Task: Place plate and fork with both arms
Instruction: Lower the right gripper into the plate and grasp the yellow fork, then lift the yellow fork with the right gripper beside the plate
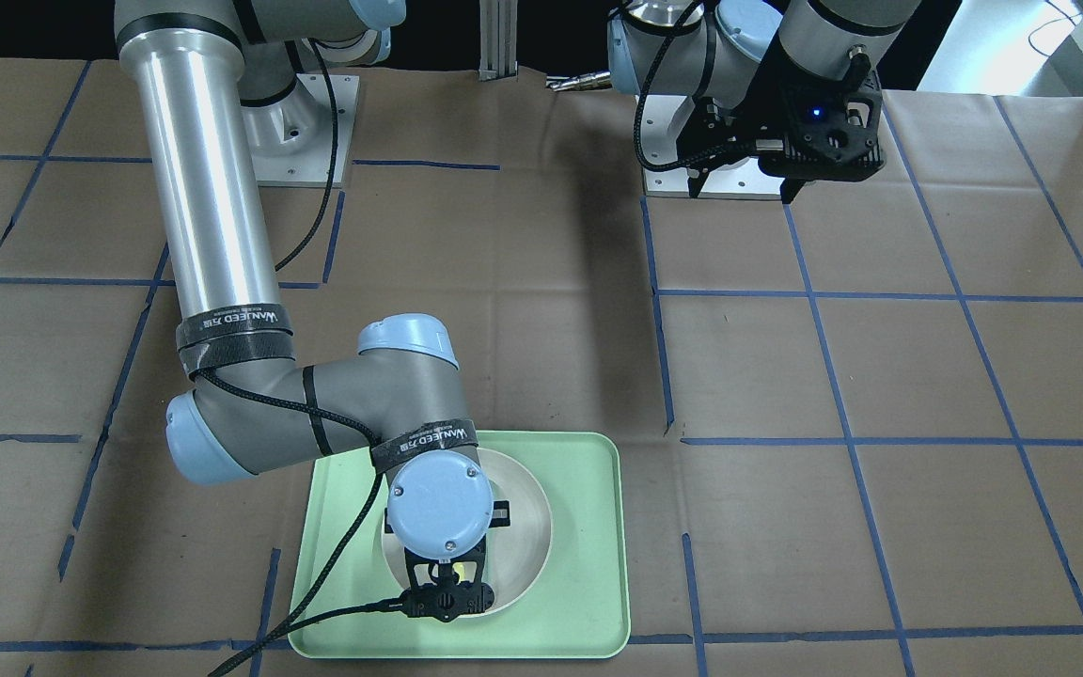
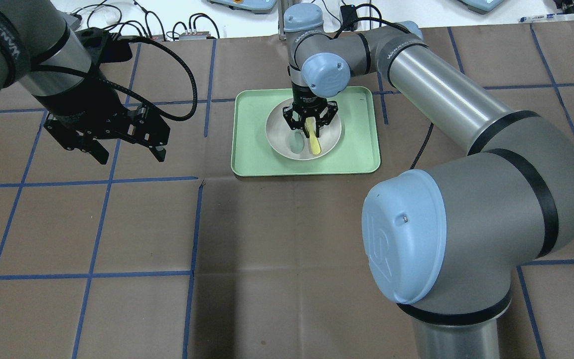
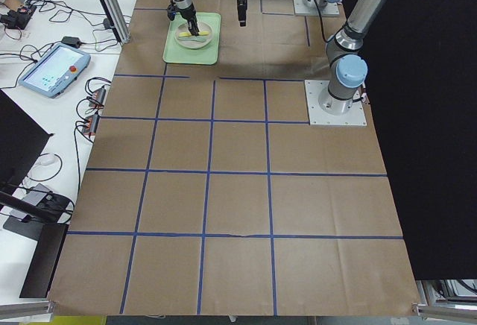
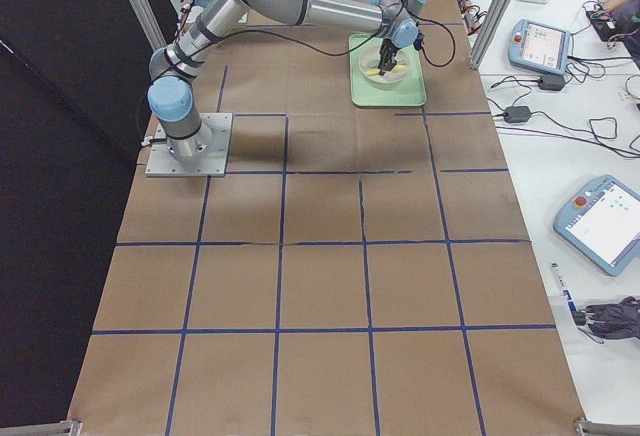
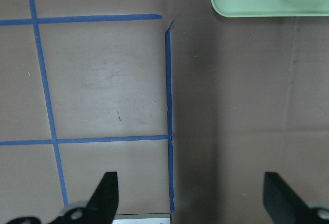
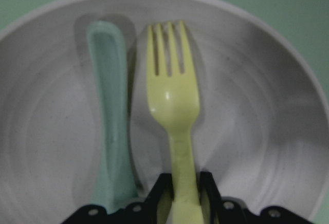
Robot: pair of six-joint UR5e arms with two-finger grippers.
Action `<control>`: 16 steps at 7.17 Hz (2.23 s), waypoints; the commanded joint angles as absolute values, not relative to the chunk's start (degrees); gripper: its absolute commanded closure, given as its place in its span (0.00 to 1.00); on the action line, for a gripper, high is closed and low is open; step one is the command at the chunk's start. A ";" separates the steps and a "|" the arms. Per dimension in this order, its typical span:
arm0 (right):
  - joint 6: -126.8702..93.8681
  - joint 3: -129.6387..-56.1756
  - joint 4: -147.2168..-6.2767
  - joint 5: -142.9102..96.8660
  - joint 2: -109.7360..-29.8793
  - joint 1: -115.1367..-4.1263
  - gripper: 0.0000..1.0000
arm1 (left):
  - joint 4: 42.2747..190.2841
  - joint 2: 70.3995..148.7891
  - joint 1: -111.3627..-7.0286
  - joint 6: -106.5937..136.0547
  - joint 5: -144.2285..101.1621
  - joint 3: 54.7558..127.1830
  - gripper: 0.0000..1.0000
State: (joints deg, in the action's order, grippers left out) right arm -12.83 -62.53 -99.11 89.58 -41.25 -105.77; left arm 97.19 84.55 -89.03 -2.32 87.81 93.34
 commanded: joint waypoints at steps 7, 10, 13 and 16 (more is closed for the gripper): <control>-13.36 -61.09 -98.36 87.89 -42.88 -105.29 1.00 | 97.12 84.38 -89.03 -2.55 88.59 93.34 0.00; -13.36 -58.98 -96.07 87.89 -43.68 -105.21 1.00 | 97.03 84.46 -89.03 -2.64 88.42 93.34 0.00; -12.66 -59.76 -93.87 86.92 -47.98 -104.08 1.00 | 97.03 84.38 -89.03 -2.64 88.50 93.34 0.00; -8.64 -64.13 -93.51 87.36 -50.17 -98.19 1.00 | 97.03 84.38 -89.03 -2.72 88.33 93.69 0.00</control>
State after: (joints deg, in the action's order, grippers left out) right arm -11.00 -61.66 -93.55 87.27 -48.86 -100.53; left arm 97.03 84.43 -89.03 -2.72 88.39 93.45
